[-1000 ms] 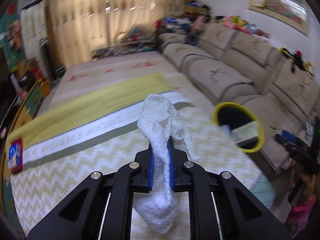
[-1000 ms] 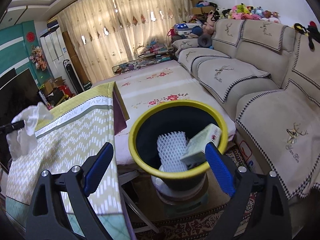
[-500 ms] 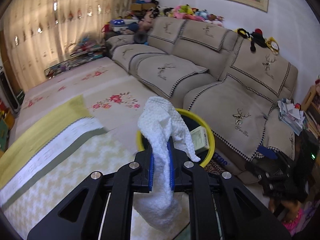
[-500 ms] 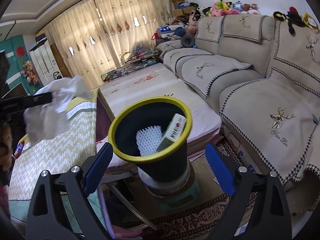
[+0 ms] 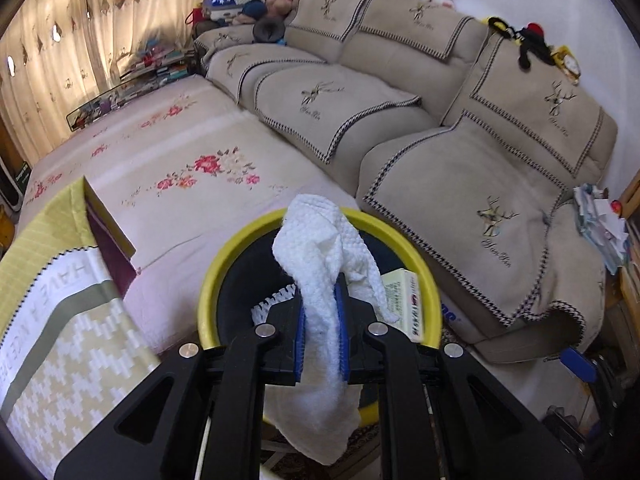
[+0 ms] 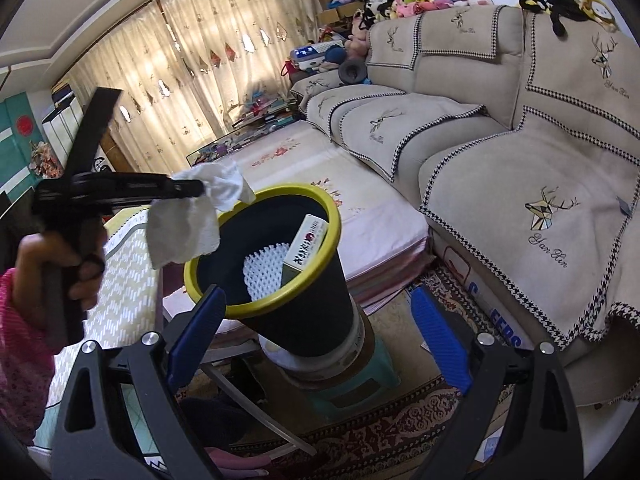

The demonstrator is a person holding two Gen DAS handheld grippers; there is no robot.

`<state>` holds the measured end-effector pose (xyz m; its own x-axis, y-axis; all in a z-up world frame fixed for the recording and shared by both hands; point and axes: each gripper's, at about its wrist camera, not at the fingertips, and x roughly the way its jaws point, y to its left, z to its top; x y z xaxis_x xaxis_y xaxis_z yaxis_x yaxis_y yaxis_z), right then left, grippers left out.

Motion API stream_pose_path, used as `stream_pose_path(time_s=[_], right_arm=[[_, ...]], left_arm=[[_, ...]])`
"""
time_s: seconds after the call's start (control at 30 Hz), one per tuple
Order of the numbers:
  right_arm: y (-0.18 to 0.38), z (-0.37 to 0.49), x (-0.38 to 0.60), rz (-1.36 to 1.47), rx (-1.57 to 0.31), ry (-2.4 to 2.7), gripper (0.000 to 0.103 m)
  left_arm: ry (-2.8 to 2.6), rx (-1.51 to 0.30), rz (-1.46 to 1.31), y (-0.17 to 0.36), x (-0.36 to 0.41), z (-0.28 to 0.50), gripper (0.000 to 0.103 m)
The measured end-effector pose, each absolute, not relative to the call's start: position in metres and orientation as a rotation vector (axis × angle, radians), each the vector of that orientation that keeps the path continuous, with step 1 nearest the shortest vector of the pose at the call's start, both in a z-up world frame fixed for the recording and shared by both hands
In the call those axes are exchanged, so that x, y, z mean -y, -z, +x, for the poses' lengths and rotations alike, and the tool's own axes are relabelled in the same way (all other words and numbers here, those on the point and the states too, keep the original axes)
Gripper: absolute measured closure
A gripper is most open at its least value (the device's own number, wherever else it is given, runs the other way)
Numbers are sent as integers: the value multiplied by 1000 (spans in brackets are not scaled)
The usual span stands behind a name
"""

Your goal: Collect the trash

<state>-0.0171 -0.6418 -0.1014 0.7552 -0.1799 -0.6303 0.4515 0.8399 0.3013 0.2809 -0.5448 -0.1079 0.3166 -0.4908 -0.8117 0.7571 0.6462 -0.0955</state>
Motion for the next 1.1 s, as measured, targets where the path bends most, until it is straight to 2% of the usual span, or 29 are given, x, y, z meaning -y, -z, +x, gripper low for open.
stream_pose_path(time_s=[0.03, 0.07, 0.13, 0.2, 0.27, 0.37, 0.43, 0.5, 0.6, 0.67, 0.87, 1.1], right_arm=[[102, -17, 642, 464, -628, 357, 14], [103, -17, 643, 465, -630, 356, 14], [103, -17, 644, 468, -632, 353, 14], [103, -16, 643, 469, -634, 347, 14], [102, -14, 641, 469, -633, 343, 14], [99, -13, 637, 466, -629, 335, 14], [96, -13, 633, 455, -626, 333, 14], [93, -12, 627, 434, -626, 333, 14], [89, -10, 617, 399, -630, 330, 12], [86, -8, 608, 378, -632, 316, 11], [77, -2, 576, 316, -633, 258, 9], [60, 8, 522, 222, -620, 164, 7]], left_arm=[[827, -936, 335, 114, 550, 284, 90], [819, -941, 341, 119, 555, 288, 84], [800, -946, 350, 128, 562, 292, 69], [782, -952, 353, 138, 568, 301, 48], [771, -955, 358, 144, 570, 305, 44], [745, -963, 359, 148, 567, 311, 43], [746, -955, 332, 140, 557, 309, 39], [745, -921, 299, 123, 538, 302, 23], [724, -858, 224, 91, 492, 286, 8], [696, -819, 196, 74, 459, 272, 5], [564, -721, 120, 35, 338, 216, 5], [375, -627, 103, 24, 215, 148, 5]])
